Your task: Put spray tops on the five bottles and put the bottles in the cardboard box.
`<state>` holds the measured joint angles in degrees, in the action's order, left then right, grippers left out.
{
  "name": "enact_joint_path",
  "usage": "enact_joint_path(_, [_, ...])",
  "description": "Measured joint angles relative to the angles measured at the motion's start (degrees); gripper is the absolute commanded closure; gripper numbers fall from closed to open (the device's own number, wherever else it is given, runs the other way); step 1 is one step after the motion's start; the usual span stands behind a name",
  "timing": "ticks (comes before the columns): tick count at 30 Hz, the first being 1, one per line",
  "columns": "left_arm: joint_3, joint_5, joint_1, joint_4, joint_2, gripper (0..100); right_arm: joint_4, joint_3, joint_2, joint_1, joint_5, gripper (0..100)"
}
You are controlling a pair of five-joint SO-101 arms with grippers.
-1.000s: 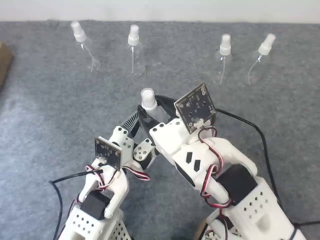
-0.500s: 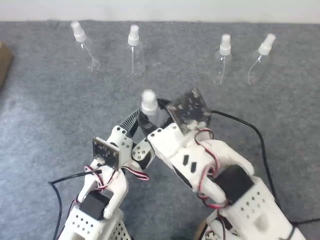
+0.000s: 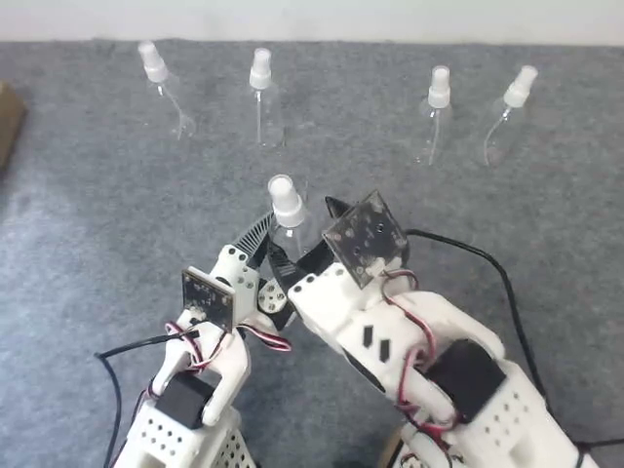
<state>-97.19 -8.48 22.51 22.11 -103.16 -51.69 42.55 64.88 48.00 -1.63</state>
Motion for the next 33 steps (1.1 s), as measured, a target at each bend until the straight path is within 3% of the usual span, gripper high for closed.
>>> enact_joint_path(6, [0.0, 0.0, 0.0, 0.0, 0.0, 99, -3.1, 0.0, 7.7, 0.2, 2.5, 72.5])
enact_joint_path(11, [0.0, 0.0, -2.1, -0.5, 0.0, 99, -3.1, 0.0, 13.3, -4.5, 2.6, 72.5])
enact_joint_path(17, [0.1, -0.1, -7.7, -8.2, 0.0, 98, -1.7, 0.0, 13.1, -9.8, 2.6, 72.5])
enact_joint_path(27, [1.3, -0.2, -8.3, -9.1, 0.0, 98, 0.0, 4.6, 13.5, -13.5, 2.6, 72.5])
enact_joint_path(33, [3.4, 1.8, -8.3, -9.1, -0.1, 98, -6.9, 5.5, 13.2, -19.0, 2.6, 72.4])
